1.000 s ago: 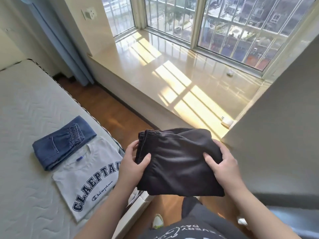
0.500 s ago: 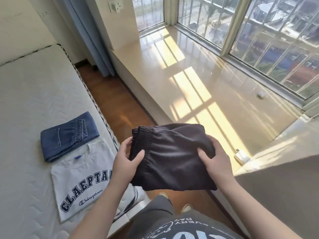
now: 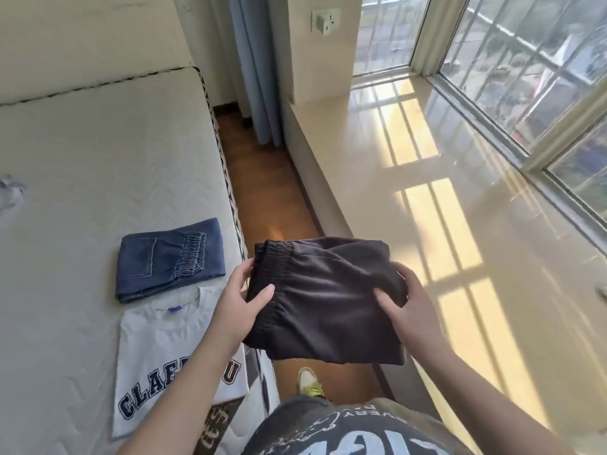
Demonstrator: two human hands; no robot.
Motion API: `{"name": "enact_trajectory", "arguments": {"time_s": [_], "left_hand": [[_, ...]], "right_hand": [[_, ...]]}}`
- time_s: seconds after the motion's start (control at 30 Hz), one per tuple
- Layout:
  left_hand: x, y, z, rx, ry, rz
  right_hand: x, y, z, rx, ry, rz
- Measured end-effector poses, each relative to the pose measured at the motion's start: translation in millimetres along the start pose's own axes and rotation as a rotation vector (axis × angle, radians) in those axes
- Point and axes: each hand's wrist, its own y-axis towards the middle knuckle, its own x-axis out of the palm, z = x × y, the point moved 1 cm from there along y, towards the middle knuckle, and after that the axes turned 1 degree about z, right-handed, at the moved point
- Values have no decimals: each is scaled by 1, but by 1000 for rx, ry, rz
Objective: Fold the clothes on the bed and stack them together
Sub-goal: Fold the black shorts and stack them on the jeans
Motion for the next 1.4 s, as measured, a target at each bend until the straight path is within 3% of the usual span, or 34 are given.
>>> {"name": "enact_trajectory", "arguments": {"time_s": [0.37,0.63,0.9,1.17,1.4], "left_hand": [[-23,106,14,-29,0,115],[-61,159,12,-159,21,327],[-126,165,-1,-260,-41,535],[-220,185,-41,-311,-33,634],[-288,228,-73,-350,-18,617]], "right_hand": [[54,135,-44,-48,-31,-145],[126,244,-80,-91,-54,-431],[215,288,-133,-116,-156,-718],[337,297,-166,60,-150,-875],[436,312,-154,218,-218,-891]]}}
